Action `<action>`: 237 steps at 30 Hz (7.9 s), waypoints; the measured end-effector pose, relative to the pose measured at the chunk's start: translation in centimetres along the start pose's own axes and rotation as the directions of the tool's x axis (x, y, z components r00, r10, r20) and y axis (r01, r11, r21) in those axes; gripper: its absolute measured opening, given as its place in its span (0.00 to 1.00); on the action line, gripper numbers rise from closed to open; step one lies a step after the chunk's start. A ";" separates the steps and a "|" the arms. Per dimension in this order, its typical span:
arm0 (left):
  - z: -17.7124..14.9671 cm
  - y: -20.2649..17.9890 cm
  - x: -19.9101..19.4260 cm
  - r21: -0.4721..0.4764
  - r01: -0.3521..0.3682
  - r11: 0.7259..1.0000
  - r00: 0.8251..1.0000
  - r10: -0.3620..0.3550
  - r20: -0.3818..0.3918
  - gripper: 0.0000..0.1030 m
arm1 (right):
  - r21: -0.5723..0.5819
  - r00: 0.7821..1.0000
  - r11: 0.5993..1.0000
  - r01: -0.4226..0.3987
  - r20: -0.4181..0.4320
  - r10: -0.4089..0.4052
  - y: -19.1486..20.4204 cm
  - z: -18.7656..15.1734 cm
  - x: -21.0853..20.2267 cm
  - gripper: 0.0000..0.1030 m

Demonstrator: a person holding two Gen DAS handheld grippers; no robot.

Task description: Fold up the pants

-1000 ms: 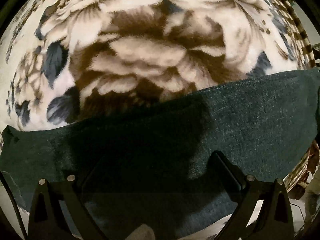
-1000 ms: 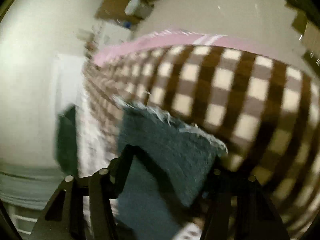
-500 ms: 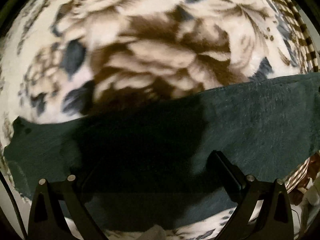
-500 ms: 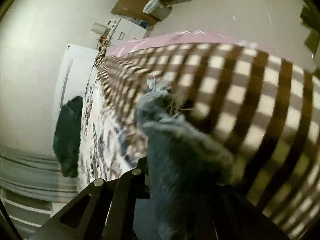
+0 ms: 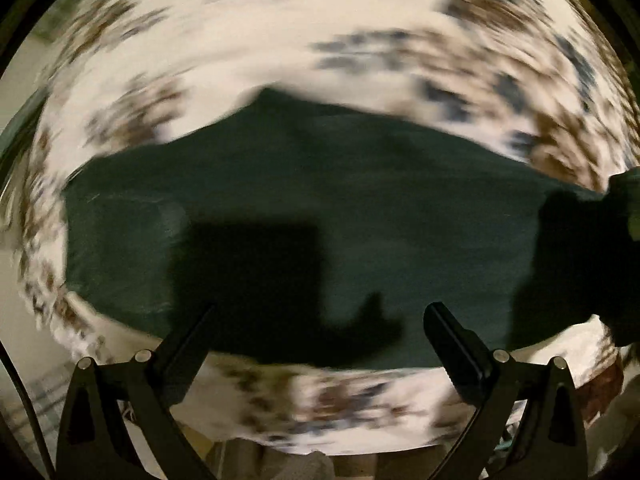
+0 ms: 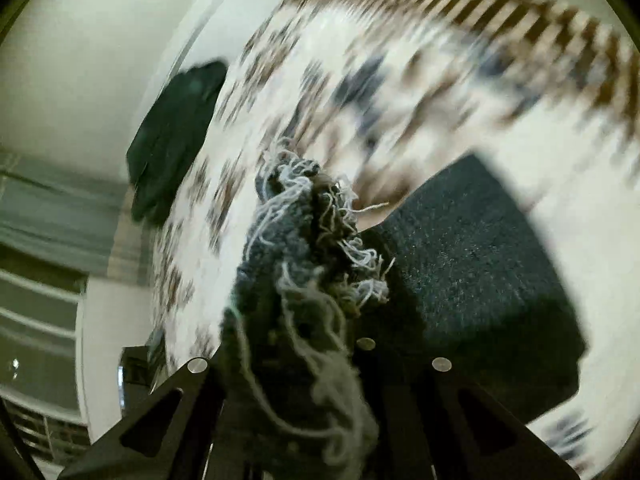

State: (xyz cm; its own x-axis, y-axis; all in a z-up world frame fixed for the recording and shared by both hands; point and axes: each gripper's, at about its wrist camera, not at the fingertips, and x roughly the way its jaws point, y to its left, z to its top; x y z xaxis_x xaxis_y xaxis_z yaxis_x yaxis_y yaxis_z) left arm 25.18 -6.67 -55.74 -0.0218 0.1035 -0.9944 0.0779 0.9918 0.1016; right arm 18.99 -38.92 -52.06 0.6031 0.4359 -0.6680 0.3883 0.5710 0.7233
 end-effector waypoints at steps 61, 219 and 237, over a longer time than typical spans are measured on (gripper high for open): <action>-11.7 27.3 9.0 -0.858 0.432 0.279 0.901 -0.164 0.401 0.81 | -0.610 0.714 0.656 0.444 -0.201 -0.671 12.0 -10.3 13.5 0.84; -0.3 -5.7 6.5 -0.077 0.451 0.889 0.893 -0.450 0.031 1.00 | 0.346 0.980 0.935 0.075 -0.199 -0.004 -15.3 -3.2 -0.6 1.00; -0.4 -3.5 7.5 -0.122 0.526 0.842 0.848 -0.530 -0.001 1.00 | 0.282 0.987 0.956 -0.081 -0.111 0.116 -13.7 -3.5 0.0 1.00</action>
State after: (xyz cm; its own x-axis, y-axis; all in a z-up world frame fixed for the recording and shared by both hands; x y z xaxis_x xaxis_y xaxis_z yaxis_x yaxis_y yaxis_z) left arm 24.32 -9.28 -63.57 -0.0612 -0.4375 -0.8971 -0.0674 0.8986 -0.4336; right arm 11.24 -44.36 -62.53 0.5634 0.5735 -0.5948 0.5189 0.3145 0.7948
